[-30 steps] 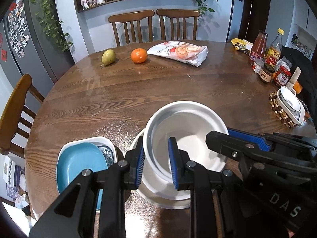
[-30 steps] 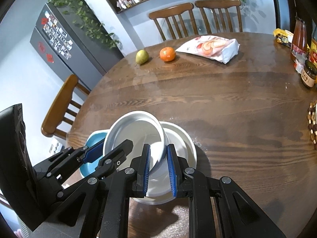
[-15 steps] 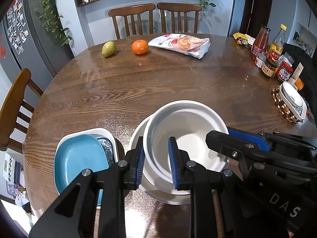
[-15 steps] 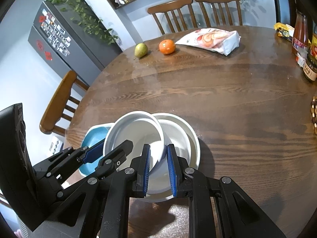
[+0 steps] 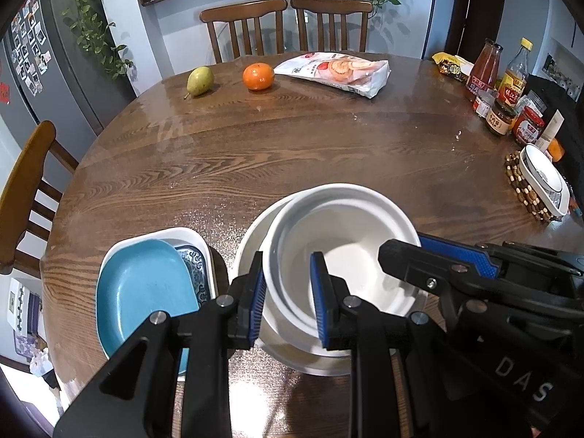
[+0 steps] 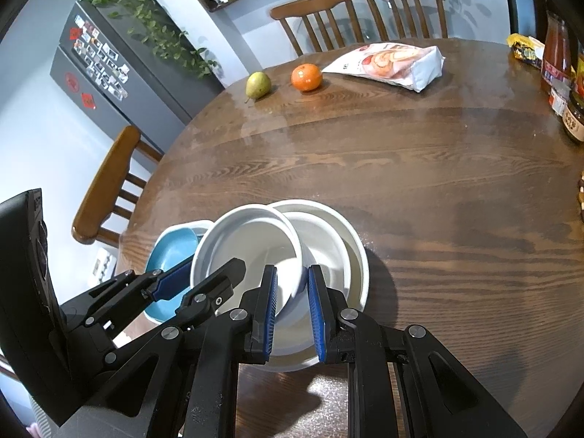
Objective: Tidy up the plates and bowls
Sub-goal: 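Lower the ramekin with both tools into the medium white bowl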
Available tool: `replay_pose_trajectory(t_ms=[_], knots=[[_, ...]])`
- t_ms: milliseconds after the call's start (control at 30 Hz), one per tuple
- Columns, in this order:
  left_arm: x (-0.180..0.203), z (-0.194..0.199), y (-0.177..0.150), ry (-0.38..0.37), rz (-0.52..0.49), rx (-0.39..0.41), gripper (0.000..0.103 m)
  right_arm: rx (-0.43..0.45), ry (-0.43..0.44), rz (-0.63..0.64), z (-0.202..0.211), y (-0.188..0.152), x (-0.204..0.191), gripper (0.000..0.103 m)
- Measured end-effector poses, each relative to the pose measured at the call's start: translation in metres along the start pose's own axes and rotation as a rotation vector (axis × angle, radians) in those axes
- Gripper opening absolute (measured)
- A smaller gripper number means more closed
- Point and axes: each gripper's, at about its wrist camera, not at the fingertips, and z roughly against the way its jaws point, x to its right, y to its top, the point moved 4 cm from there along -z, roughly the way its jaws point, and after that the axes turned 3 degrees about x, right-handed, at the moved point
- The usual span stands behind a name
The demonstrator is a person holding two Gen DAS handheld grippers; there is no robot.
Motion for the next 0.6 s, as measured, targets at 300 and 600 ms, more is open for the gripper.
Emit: replay_pose_trajectory(t_ms=[300, 600], knots=[[-0.0003, -0.0041, -0.0026, -0.002, -0.002, -0.018, 0.021, -0.012, 0.001, -0.006, -0.0042, -0.0019, 0.0023, 0.02], [0.002, -0.0092, -0.0038, -0.006, -0.005, -0.036, 0.021, -0.025, -0.005, -0.011, -0.0077, -0.0024, 0.0052, 0.02]])
